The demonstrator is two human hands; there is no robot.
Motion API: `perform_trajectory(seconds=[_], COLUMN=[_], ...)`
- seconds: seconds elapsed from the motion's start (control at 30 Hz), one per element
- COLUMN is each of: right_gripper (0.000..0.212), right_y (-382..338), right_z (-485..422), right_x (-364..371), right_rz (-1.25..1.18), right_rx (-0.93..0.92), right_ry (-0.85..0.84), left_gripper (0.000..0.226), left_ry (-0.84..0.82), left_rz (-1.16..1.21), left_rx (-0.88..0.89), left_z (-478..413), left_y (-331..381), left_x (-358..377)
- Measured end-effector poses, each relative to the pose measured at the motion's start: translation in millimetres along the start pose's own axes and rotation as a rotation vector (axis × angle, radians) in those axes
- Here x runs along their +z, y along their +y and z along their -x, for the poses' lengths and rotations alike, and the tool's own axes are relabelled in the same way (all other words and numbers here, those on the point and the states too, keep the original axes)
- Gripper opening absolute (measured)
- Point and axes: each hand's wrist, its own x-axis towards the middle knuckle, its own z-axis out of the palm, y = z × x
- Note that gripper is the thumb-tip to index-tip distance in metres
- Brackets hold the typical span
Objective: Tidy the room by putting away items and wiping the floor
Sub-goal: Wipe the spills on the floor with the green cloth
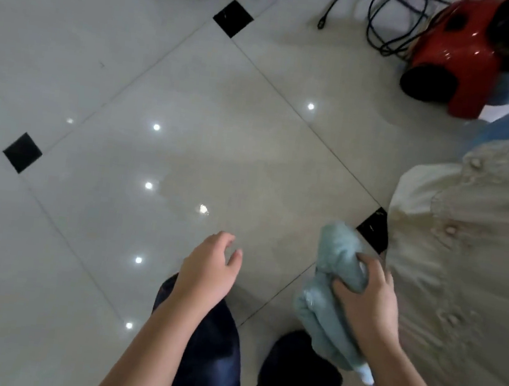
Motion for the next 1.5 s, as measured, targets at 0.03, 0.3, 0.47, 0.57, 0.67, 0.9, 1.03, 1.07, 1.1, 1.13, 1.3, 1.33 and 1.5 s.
perform_trajectory(seconds=[0.03,0.3,0.47,0.57,0.67,0.9,1.03,1.07,1.1,1.13,1.3,1.33,1.5], right_gripper=[0.051,0.05,0.047,0.038,0.027,0.026,0.026,0.024,0.023,0.023,0.029,0.029,0.037], right_y=[-4.3,-55.1,-77.2,-81.5,-83.7,-83.4,-83.2,-79.3,-75.9,-71.3,-43.9,-35.8,13.6], right_z=[19.3,130.9,194.3,239.5,288.3,421.9,498.2,514.3,531.3,548.2,629.2,645.2,721.4], right_x=[-12.6,-124.3,-193.4,-229.2,-255.6,-258.6,-229.5,-219.2,-209.0,-198.2,-142.3,-130.2,-71.4], right_rz=[-0.045,-0.293,-0.371,-0.423,-0.48,-0.698,-0.848,-0.875,-0.912,-0.956,-1.141,-1.166,-1.334], right_rx=[0.031,0.12,0.145,0.163,0.169,0.373,0.522,0.57,0.615,0.658,0.866,0.907,1.067], right_ry=[0.009,0.118,0.167,0.236,0.335,0.593,0.77,0.818,0.874,0.925,1.107,1.133,1.289], left_gripper=[0.034,0.033,0.032,0.032,0.03,0.029,0.028,0.027,0.025,0.024,0.013,0.012,0.017], left_ry=[-0.018,-0.029,0.006,-0.017,-0.06,-0.279,-0.428,-0.466,-0.508,-0.555,-0.768,-0.789,-0.926], left_rz=[0.0,-0.008,-0.034,-0.052,-0.067,-0.291,-0.416,-0.424,-0.437,-0.457,-0.522,-0.552,-0.672], left_rx=[-0.003,0.062,0.19,0.269,0.358,0.646,0.684,0.676,0.666,0.665,0.669,0.676,0.653], left_z=[17.5,132.2,189.0,221.2,248.5,296.9,307.2,311.5,316.4,323.7,388.4,406.4,497.9], left_y=[8.1,83.2,135.0,157.1,173.5,193.7,198.4,200.3,201.7,202.6,196.8,193.1,159.9], left_x=[-10.4,-96.6,-152.2,-177.0,-195.9,-229.2,-226.0,-221.1,-213.3,-204.0,-146.4,-135.2,-74.2])
